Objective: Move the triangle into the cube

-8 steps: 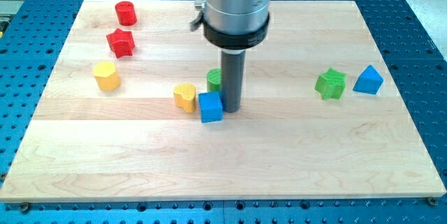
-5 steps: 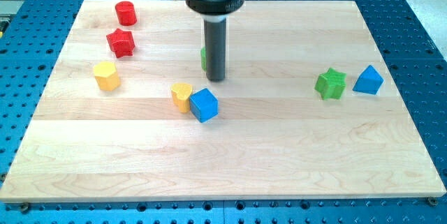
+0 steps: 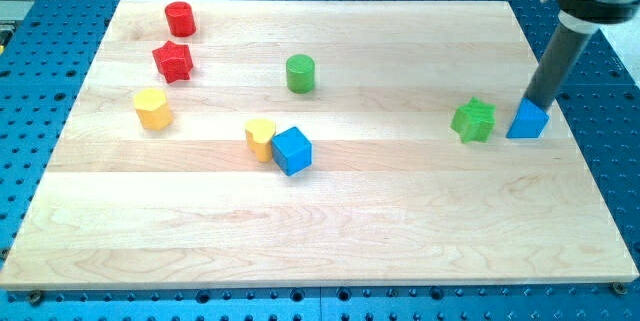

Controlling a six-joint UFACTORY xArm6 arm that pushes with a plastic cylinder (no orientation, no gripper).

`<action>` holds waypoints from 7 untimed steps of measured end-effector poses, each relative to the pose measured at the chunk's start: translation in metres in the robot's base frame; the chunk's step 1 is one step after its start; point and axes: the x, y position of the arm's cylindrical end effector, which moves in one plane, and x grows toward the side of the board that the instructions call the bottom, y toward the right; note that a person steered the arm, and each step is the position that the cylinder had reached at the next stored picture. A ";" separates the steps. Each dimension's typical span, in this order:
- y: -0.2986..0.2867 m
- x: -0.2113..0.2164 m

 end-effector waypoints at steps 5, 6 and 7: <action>-0.166 0.110; -0.199 0.122; -0.237 0.122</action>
